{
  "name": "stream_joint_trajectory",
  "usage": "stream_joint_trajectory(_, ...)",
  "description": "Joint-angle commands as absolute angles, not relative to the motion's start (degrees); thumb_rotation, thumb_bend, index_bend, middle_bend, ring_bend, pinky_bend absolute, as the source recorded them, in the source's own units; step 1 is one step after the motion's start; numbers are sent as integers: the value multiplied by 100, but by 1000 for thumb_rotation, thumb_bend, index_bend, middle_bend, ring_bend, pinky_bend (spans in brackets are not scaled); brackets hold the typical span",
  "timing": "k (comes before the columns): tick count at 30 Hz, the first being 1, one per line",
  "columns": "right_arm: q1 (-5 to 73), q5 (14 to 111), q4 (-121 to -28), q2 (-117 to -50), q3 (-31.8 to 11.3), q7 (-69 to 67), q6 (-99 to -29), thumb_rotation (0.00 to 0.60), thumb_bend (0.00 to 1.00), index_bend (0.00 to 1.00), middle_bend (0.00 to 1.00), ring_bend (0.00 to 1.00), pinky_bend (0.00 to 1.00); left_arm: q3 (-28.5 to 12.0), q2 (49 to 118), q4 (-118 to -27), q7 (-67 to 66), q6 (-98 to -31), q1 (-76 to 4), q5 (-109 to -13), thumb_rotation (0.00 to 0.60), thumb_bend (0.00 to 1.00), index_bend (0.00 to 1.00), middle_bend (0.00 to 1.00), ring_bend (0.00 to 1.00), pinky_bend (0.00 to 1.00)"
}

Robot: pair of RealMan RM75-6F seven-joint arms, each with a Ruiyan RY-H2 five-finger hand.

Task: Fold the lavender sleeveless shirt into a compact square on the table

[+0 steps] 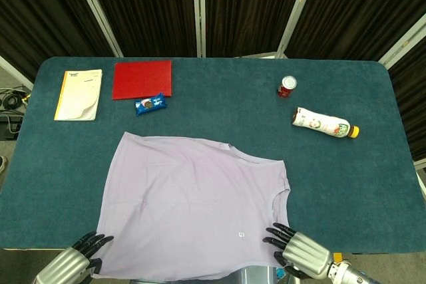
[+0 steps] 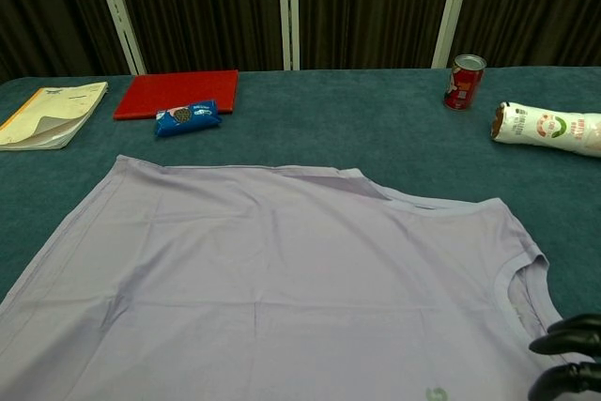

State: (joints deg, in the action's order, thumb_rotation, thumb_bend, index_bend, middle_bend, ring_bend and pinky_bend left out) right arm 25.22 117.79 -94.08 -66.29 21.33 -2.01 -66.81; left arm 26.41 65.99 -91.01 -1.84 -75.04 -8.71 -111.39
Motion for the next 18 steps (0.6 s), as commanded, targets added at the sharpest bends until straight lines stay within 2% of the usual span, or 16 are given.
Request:
stream_joint_trajectory(1,2523,11820,-9443,-6614,2154,-178,-6692,600,488,692,158,0,0,2655,6540,-9191,-240,-7477,-843,-11129,600,533,682,0,0,0)
stream_joint_trajectory(11,2530,11702,-9515,-6575,2082,-153,-6659,600,499,695,158,0,0,2549,6477,-9317,-297,-7506,-810,-11122,600,533,676,0,0,0)
stream_joint_trajectory(18,2566,11345,-9535,-6553,1860,-288,-6609,600,505,697,158,0,0,2239,6487,-9409,-238,-7635,-844,-10956,600,532,674,0,0,0)
